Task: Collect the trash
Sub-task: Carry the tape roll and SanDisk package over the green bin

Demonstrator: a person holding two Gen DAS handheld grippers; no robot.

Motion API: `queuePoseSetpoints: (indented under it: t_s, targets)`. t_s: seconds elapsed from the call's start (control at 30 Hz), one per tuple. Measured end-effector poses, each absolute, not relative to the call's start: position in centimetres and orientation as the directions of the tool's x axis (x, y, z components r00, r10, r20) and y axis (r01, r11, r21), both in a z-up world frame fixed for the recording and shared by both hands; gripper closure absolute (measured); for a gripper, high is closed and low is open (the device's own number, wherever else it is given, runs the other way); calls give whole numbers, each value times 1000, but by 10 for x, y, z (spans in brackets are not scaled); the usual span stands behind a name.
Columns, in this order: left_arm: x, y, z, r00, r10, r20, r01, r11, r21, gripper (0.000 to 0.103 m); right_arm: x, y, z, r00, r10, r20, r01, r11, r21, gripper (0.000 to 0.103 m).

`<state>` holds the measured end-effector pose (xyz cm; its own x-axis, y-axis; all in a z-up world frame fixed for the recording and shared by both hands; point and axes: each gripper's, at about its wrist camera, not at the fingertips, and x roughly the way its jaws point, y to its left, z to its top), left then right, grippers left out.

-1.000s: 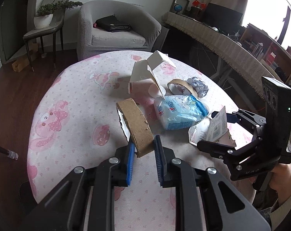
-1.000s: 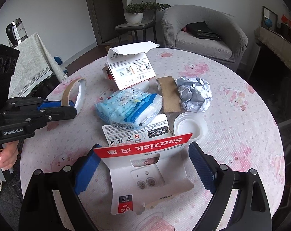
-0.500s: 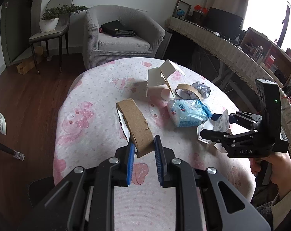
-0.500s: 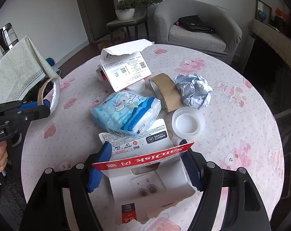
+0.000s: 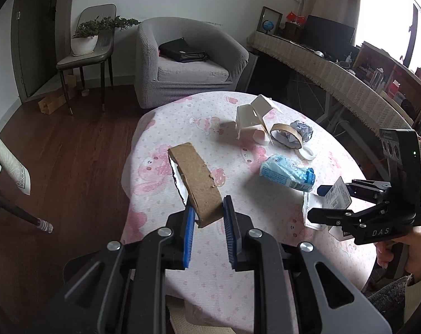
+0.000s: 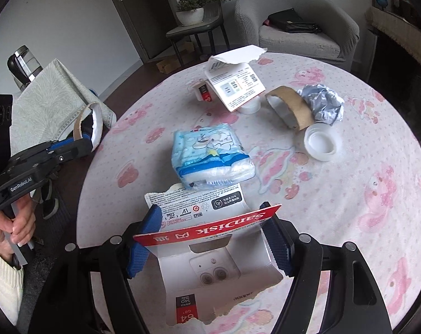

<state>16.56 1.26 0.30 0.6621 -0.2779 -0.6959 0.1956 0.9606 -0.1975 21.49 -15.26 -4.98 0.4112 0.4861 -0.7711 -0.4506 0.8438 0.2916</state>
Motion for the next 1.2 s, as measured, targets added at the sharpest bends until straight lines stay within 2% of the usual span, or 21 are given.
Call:
queuePoseSetpoints:
  t_s: [0.33, 0.57, 1.2]
  targets:
    - [151, 57, -3, 671, -214, -710, 125, 976, -176, 81, 208, -104, -46, 345, 571, -745, -509, 781, 362, 30]
    - [141, 92, -14, 664, -166, -729, 60, 984, -170, 81, 210, -66, -39, 308, 655, -690, -539, 718, 440, 30]
    - [123, 170, -106, 487, -72, -870, -85, 988, -130, 81, 212, 48, -22, 315, 689, -653, -653, 656, 378, 30]
